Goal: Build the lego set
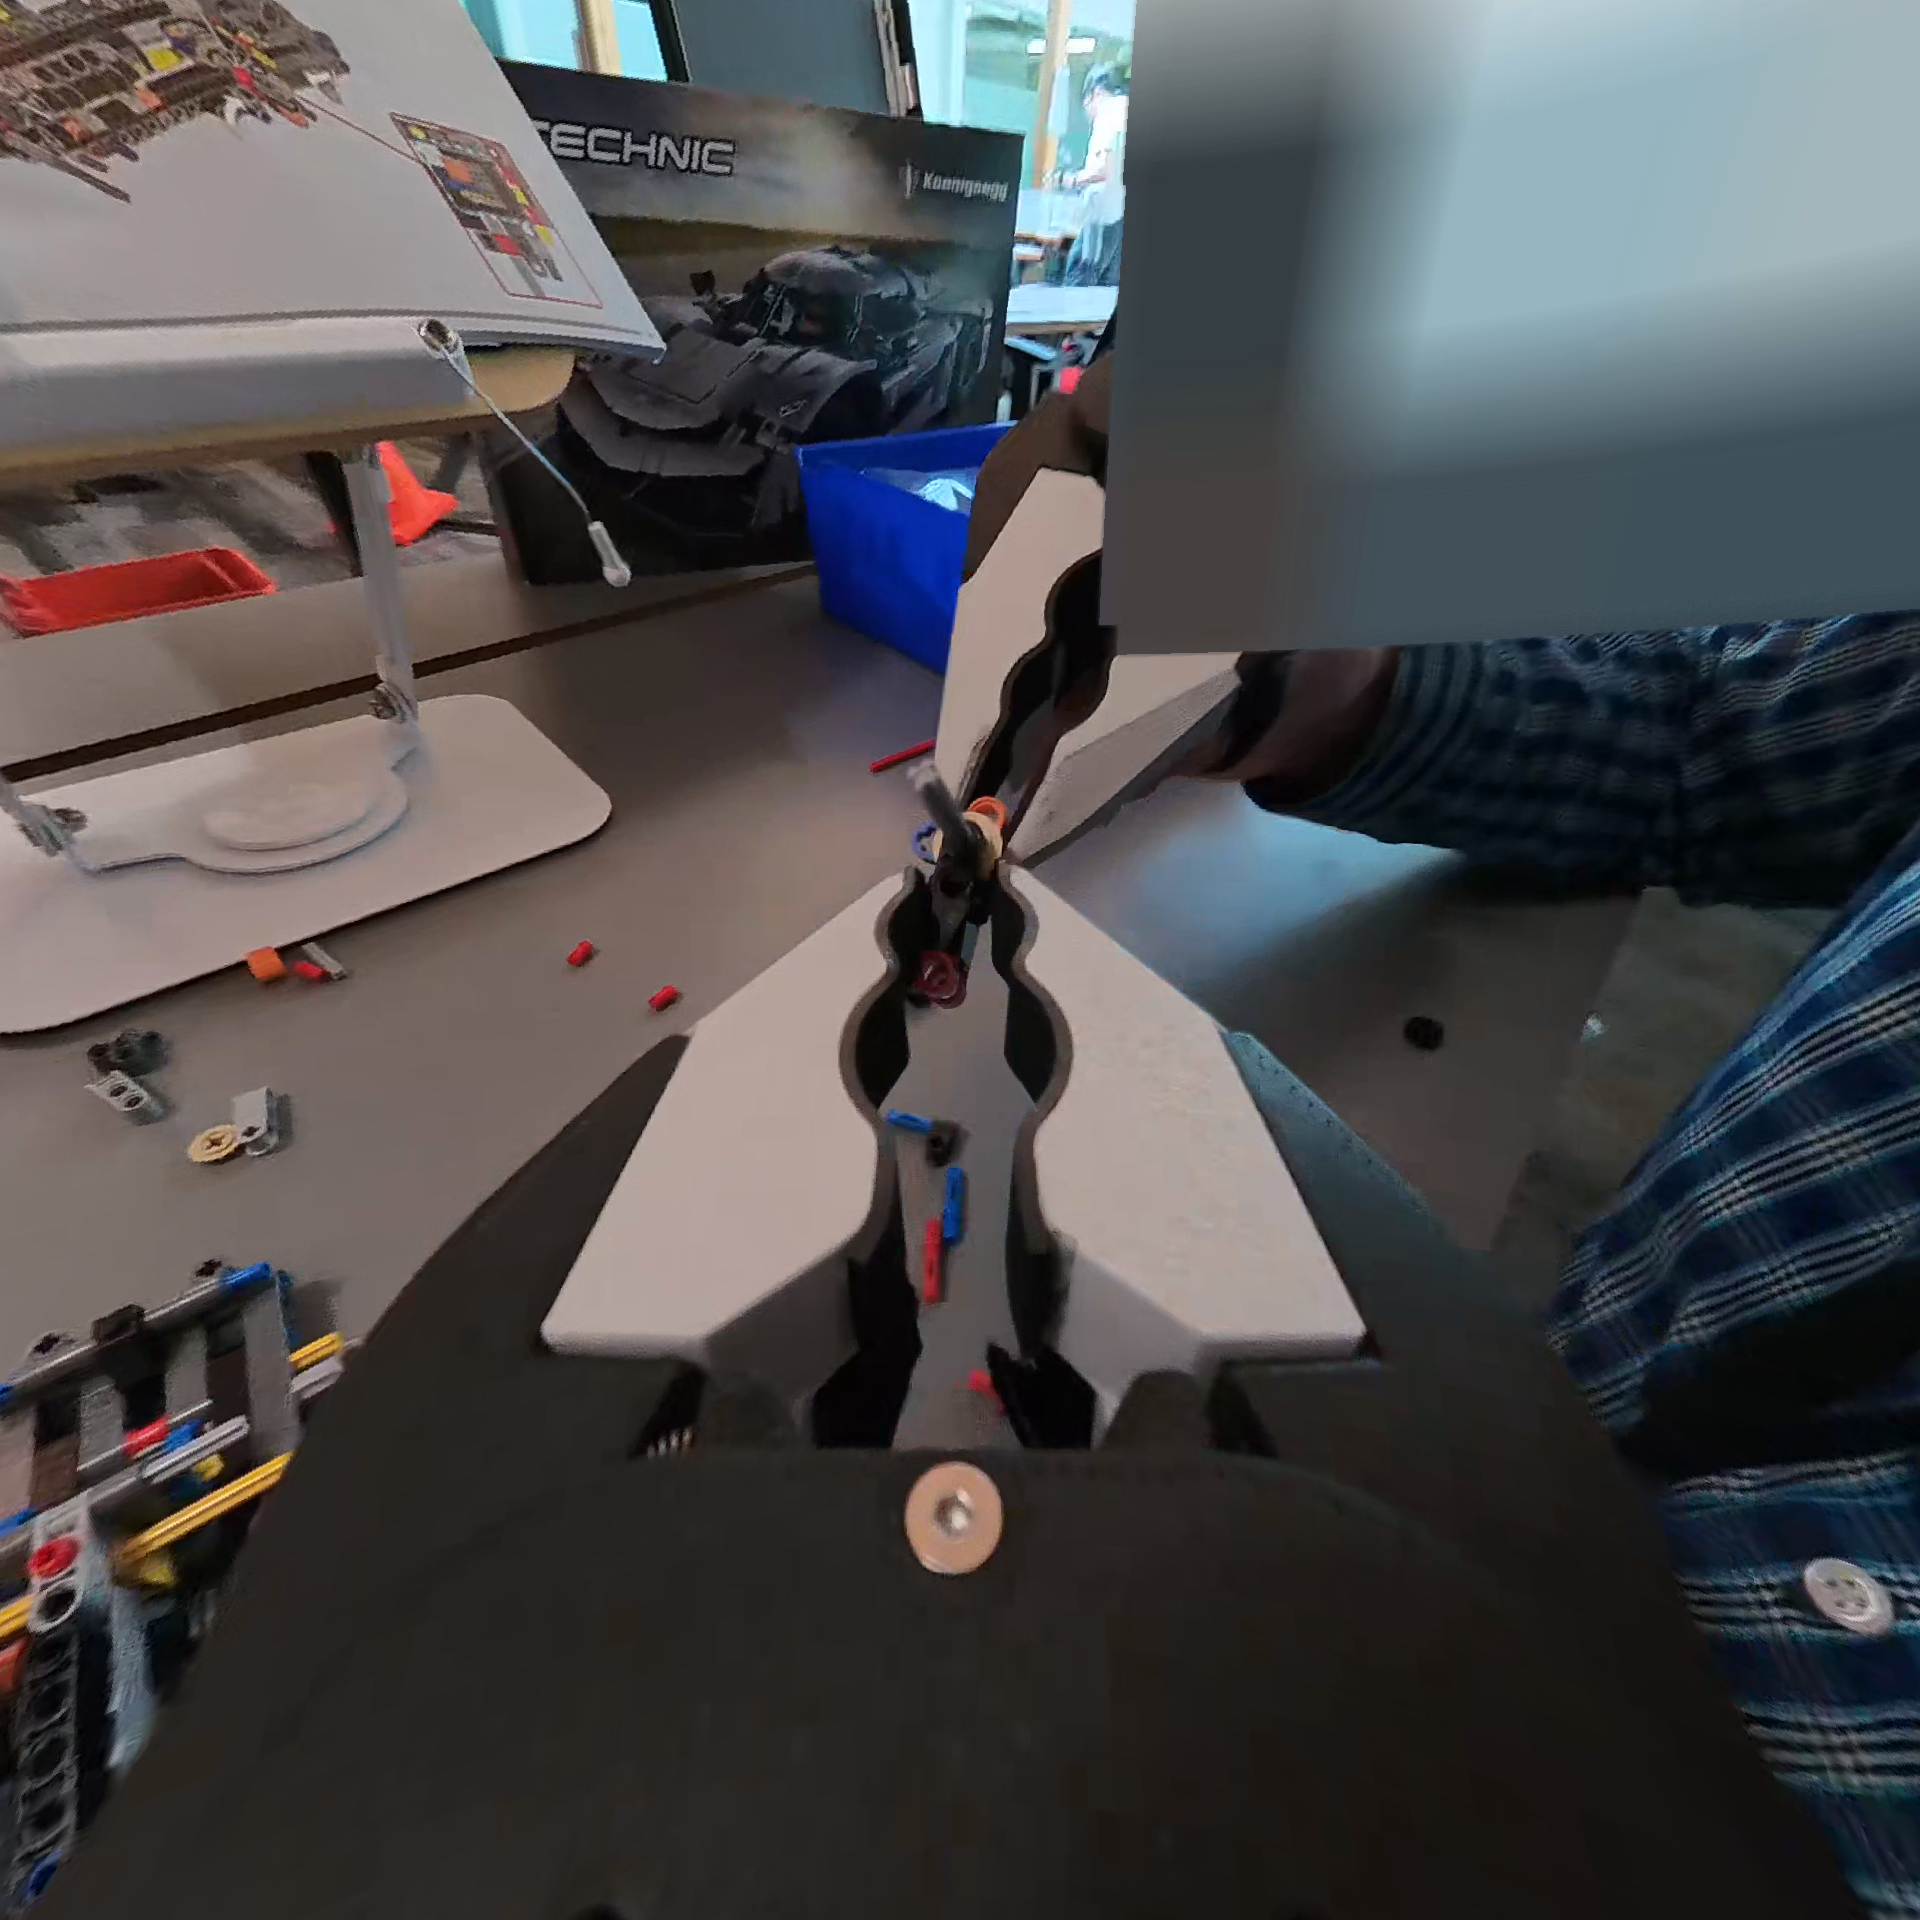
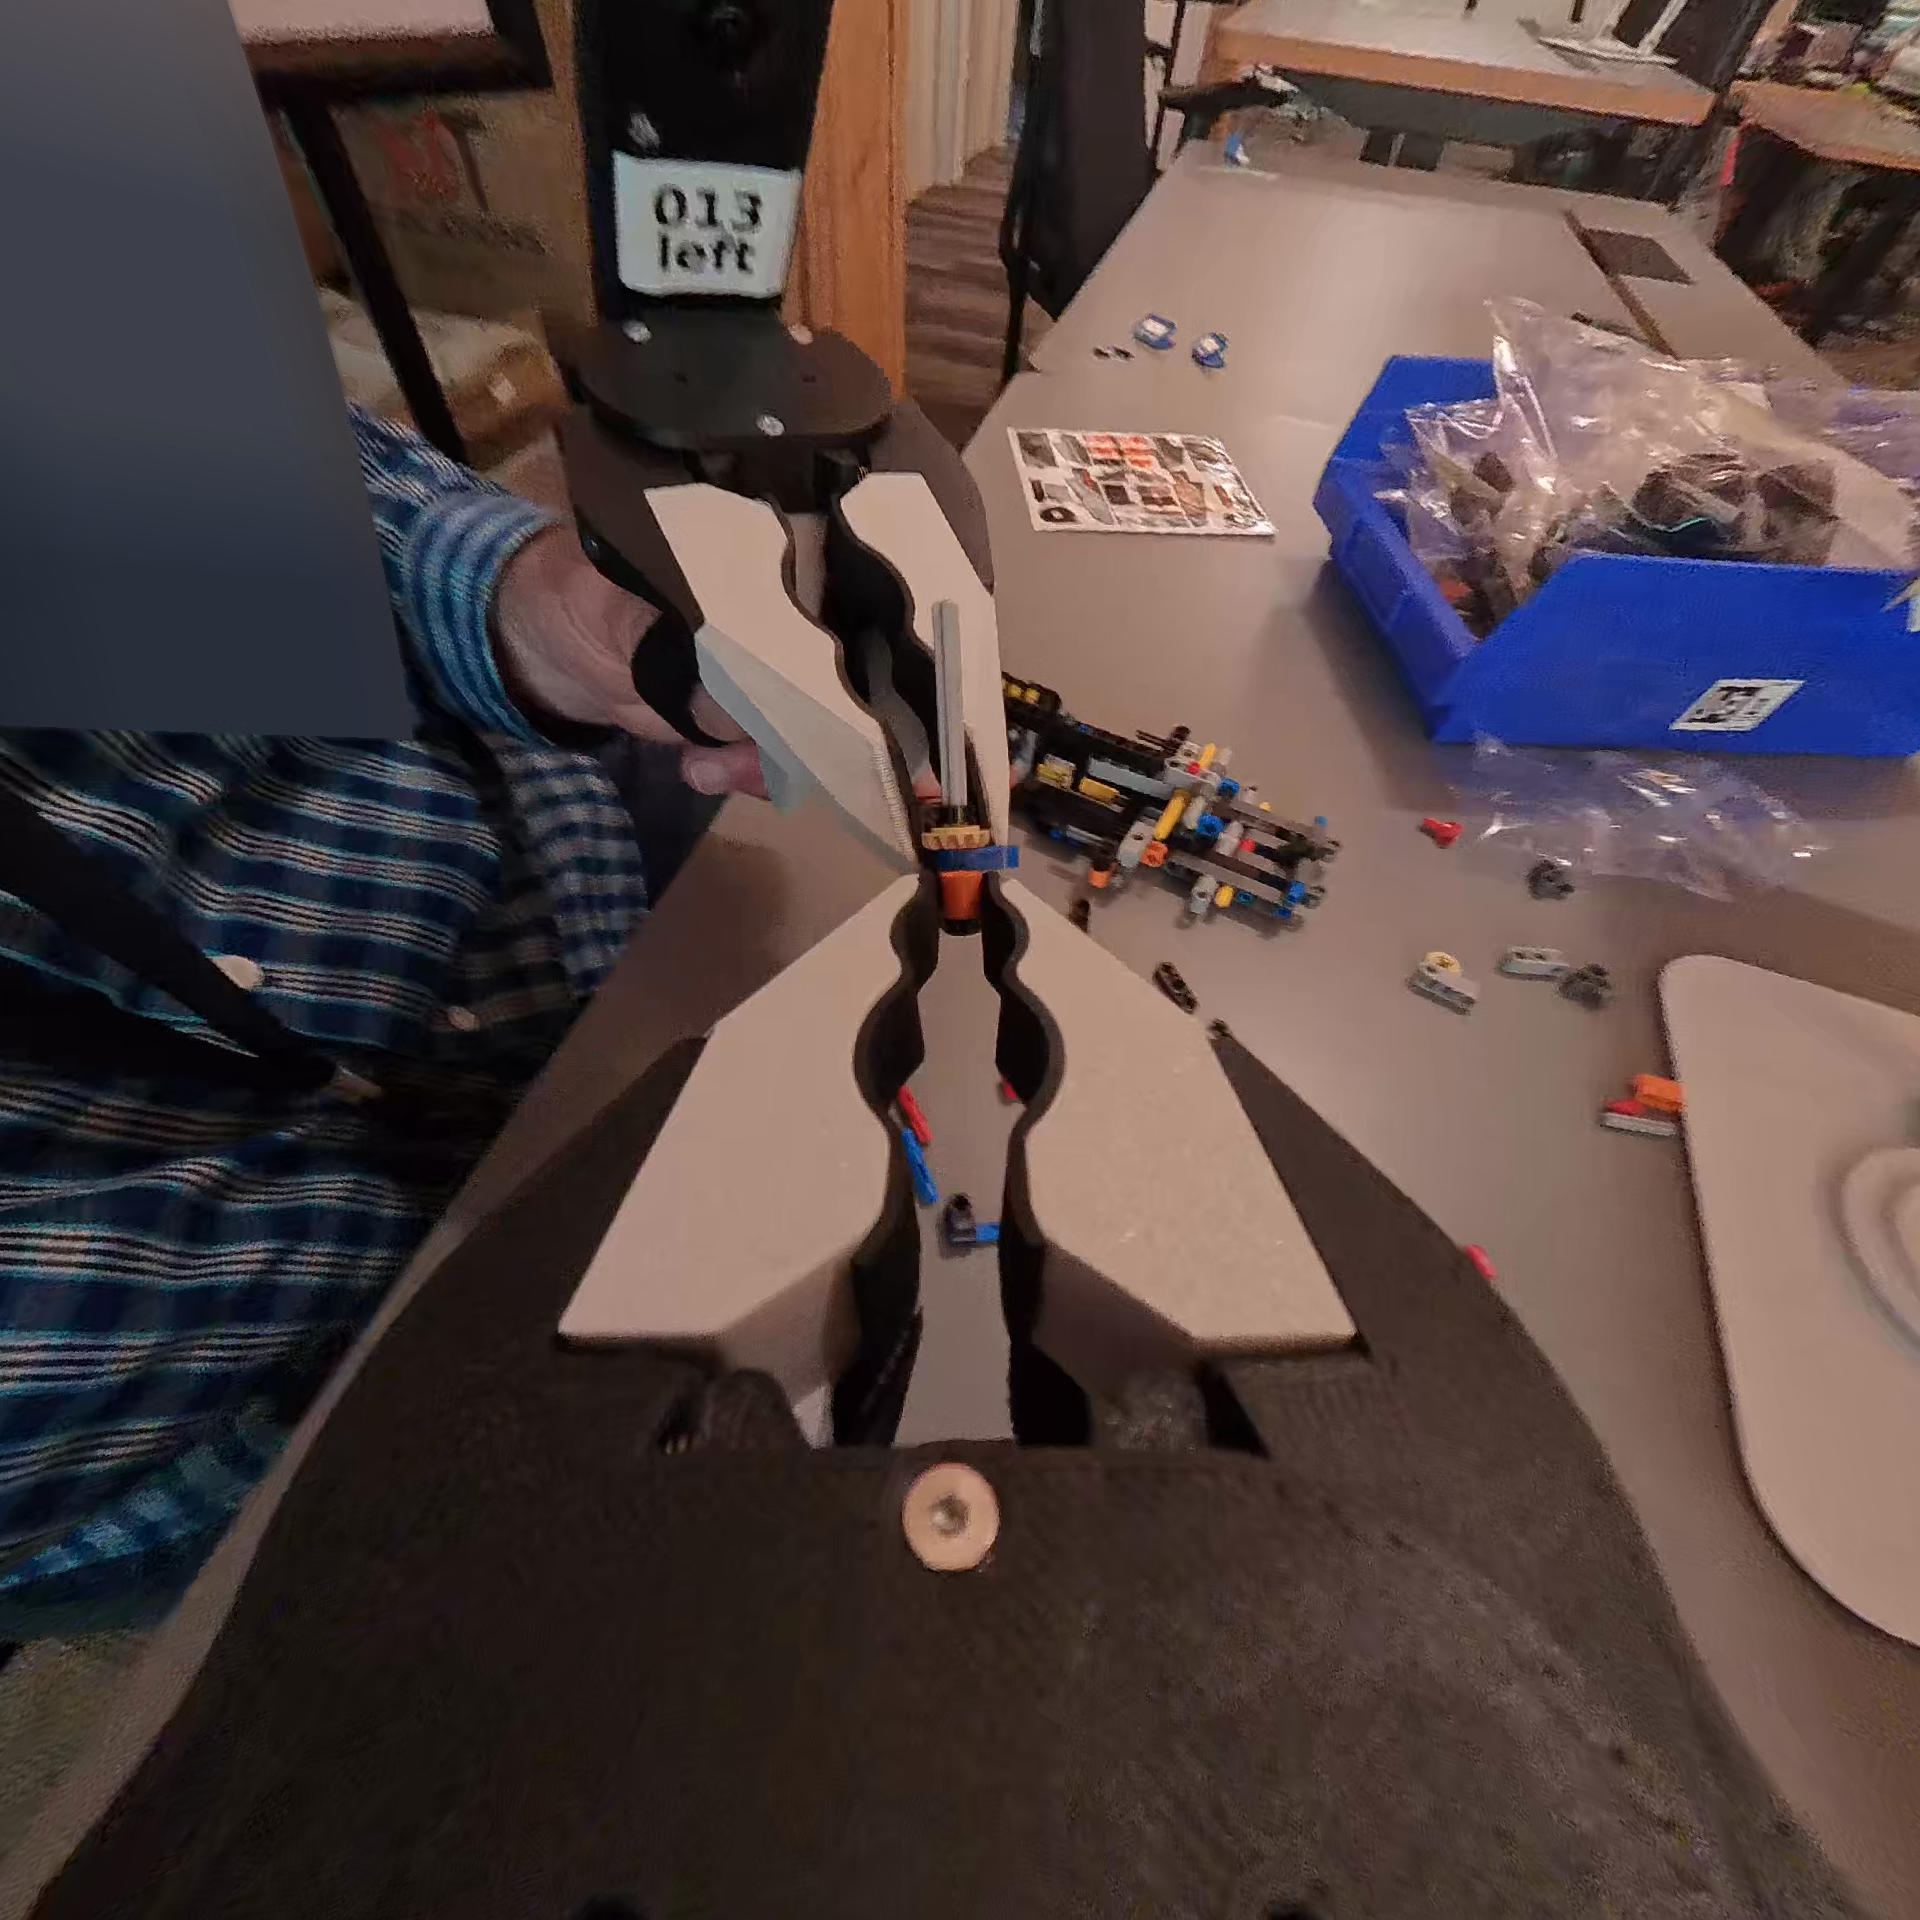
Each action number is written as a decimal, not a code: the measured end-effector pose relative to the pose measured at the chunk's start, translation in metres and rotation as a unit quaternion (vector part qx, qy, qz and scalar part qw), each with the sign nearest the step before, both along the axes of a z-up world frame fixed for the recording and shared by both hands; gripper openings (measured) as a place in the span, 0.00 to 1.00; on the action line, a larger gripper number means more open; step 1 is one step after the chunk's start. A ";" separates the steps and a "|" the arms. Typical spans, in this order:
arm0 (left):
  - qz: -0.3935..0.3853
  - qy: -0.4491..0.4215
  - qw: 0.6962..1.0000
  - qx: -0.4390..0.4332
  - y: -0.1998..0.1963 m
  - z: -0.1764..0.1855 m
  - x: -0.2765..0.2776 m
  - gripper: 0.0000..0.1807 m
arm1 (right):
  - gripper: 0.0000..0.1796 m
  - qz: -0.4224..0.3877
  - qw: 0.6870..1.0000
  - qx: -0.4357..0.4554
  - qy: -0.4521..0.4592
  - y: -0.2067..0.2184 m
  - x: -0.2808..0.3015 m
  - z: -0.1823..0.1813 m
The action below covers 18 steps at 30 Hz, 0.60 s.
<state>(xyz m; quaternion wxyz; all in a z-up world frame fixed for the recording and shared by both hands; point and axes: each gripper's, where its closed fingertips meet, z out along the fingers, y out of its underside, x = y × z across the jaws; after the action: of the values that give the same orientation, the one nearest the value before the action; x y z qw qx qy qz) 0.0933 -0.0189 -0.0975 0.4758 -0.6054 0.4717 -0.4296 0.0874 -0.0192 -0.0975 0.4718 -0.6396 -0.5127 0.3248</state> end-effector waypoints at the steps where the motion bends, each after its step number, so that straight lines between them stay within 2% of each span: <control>1: 0.005 0.005 1.000 0.006 0.001 -0.001 0.000 0.06 | 0.03 -0.008 1.000 0.017 -0.008 0.001 0.000 -0.001; 6: 0.015 -0.007 0.997 -0.070 0.009 -0.007 -0.001 0.06 | 0.02 -0.054 0.991 0.110 -0.050 0.009 0.001 -0.003; 11: 0.013 -0.015 0.996 -0.090 0.010 -0.006 -0.001 0.06 | 0.02 -0.051 0.997 0.058 0.000 0.010 0.001 -0.001; 15: 0.019 -0.025 0.989 -0.144 0.014 -0.010 -0.001 0.06 | 0.02 -0.103 0.974 0.184 -0.086 0.016 0.002 -0.005; 18: 0.016 -0.036 0.983 -0.179 0.017 -0.011 0.000 0.05 | 0.02 -0.115 0.969 0.198 -0.091 0.019 0.003 -0.005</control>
<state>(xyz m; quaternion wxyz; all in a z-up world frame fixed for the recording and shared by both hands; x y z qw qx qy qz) 0.0934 -0.0015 -0.1080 0.3830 -0.6723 0.3598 -0.5214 0.0908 -0.0003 -0.1028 0.5747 -0.6148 -0.5307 0.1003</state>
